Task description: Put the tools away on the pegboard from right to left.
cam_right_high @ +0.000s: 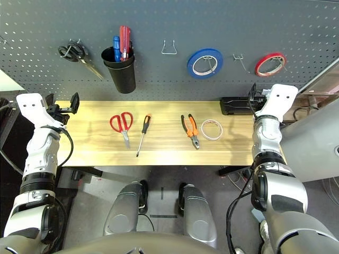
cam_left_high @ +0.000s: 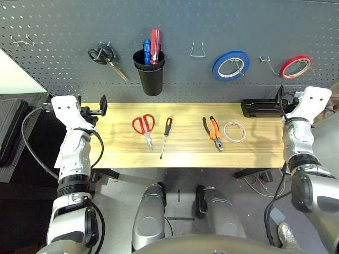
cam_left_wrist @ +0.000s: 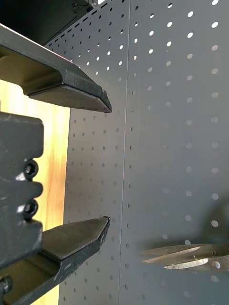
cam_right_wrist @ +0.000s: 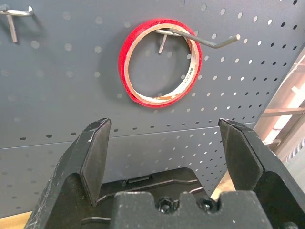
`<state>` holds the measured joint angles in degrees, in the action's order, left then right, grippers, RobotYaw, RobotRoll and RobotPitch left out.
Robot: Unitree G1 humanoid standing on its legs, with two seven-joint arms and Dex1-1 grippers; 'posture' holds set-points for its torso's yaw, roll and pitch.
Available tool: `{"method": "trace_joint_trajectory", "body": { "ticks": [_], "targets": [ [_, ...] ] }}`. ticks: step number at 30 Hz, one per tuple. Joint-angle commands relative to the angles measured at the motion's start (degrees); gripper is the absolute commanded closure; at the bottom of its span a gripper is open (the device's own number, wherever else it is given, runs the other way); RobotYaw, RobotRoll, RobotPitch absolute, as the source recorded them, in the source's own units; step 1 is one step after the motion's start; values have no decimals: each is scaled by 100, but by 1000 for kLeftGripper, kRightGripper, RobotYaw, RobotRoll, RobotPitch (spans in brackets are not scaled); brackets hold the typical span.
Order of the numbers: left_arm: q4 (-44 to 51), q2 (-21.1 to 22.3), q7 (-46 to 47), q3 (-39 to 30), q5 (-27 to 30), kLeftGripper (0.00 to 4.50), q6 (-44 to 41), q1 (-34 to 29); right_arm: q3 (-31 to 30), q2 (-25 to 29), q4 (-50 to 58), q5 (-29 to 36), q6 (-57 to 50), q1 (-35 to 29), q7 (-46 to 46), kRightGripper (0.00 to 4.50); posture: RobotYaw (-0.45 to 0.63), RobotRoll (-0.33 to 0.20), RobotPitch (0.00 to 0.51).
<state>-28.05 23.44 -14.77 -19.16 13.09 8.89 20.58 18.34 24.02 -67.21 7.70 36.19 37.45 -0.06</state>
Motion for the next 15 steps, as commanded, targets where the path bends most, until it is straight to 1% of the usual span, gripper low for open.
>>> {"method": "trace_joint_trajectory", "body": {
  "ticks": [1,6,10,13,15],
  "targets": [
    [-108,7,-22,50,-69,51,43,-21,37,61,-34,-20,67,-116,-1,0,225,0,180],
    [-60,-69,-52,121,-69,51,7,-53,-19,120,-22,-68,58,-122,-140,0,211,0,184],
    [92,-117,-292,296,-21,51,-191,-106,-136,257,24,-143,-120,-180,-456,0,192,0,187],
    [342,-159,-550,524,-2,51,-396,-172,-238,443,56,-225,-306,-231,-698,0,180,0,192],
    [681,-168,-906,852,7,51,-682,-287,-413,680,61,-345,-654,-244,-1151,0,170,0,196]
  ]
}}
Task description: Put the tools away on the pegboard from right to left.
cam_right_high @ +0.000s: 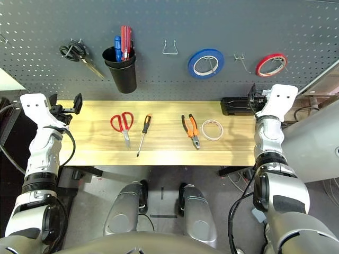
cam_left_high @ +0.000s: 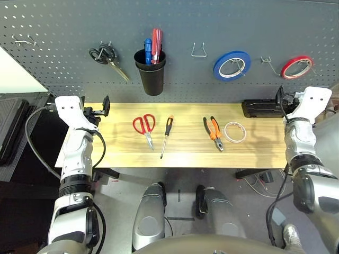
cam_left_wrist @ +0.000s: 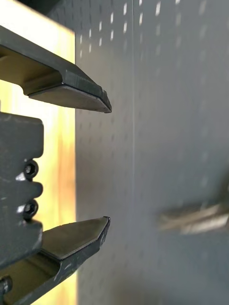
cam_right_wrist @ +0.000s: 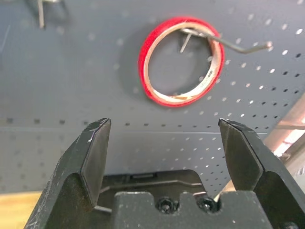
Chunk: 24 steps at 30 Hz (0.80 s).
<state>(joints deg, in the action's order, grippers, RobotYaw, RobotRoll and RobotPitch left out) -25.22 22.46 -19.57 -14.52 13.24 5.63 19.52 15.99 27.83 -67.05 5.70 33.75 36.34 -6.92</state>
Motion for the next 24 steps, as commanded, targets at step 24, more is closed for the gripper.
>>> {"method": "trace_joint_trajectory", "body": {
  "ticks": [24],
  "targets": [
    [2685,686,-2316,2375,-469,51,-1923,-1122,-1617,1111,-52,-1003,-2304,239,-4528,0,145,0,278]
  ]
}}
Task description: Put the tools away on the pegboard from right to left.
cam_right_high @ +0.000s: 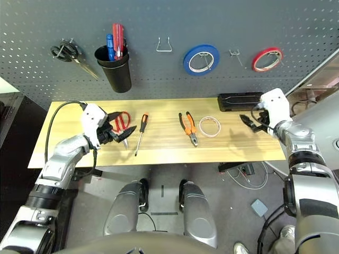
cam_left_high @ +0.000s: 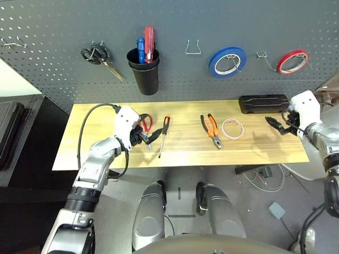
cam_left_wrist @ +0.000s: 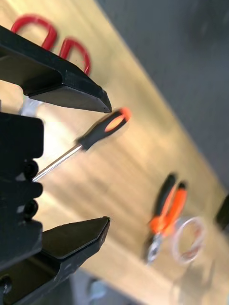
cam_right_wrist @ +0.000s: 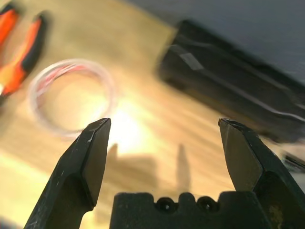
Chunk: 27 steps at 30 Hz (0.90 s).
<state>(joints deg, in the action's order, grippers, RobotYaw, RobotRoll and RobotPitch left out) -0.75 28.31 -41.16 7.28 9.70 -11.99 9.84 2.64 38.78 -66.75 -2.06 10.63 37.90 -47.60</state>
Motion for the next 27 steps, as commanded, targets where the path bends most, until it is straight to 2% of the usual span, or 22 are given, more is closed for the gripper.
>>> {"method": "trace_joint_trajectory", "body": {
  "ticks": [1,11,17,27],
  "targets": [
    [305,131,-184,216,-127,51,-186,-198,-373,-2,-95,-289,21,126,-585,0,150,0,284],
    [792,213,-120,224,-168,51,-437,-464,-1213,-401,-565,-1047,-18,845,-1214,0,194,0,326],
    [1138,263,-27,169,-155,51,-634,-676,-1620,-711,-833,-1532,-182,1123,-949,0,240,0,346],
    [1639,321,221,4,-153,51,-920,-1045,-2004,-1112,-1056,-2088,-481,1244,-422,0,317,0,355]
  ]
}}
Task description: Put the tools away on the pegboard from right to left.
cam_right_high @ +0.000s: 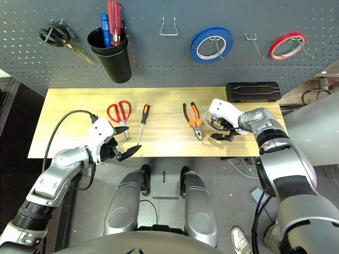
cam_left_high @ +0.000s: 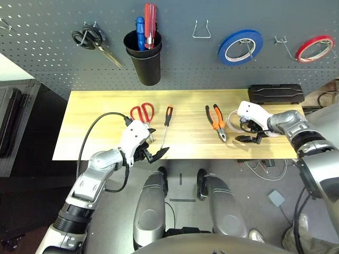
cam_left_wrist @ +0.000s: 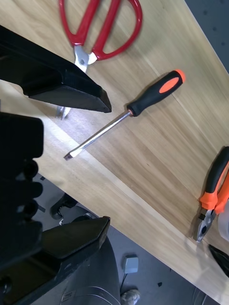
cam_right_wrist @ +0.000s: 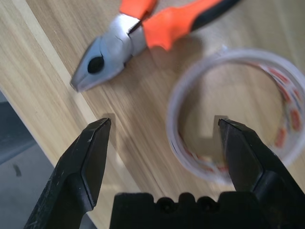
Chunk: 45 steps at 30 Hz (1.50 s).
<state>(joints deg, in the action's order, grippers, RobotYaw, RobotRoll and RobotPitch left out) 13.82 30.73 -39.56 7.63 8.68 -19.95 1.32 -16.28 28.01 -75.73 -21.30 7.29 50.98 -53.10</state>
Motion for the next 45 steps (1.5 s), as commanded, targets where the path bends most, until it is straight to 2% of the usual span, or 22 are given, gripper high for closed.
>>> {"method": "trace_joint_trajectory", "body": {
  "ticks": [1,3,13,24,32,40,45],
  "targets": [
    [209,82,78,-40,-53,16,-139,-215,-125,-49,-169,-192,-178,-64,167,184,325,0,355],
    [258,82,113,-55,-52,0,-170,-250,-157,-68,-188,-245,-257,-67,212,558,332,0,354],
    [210,16,174,-12,-53,0,-167,-150,-59,75,-146,-256,-166,-109,562,4463,316,0,337],
    [161,-214,52,-177,235,0,418,163,446,619,248,183,573,-698,1323,4463,277,0,294],
    [508,-334,-184,-353,801,0,525,285,1006,803,1085,681,969,-1629,2142,4463,262,0,265],
    [1092,-389,-244,-423,1439,0,141,620,1634,730,2267,1050,1669,-2853,3588,4463,247,0,246],
    [1273,-400,-365,-389,1767,0,69,779,1818,694,2341,1115,2039,-3229,4107,4463,242,0,237]
  ]
}}
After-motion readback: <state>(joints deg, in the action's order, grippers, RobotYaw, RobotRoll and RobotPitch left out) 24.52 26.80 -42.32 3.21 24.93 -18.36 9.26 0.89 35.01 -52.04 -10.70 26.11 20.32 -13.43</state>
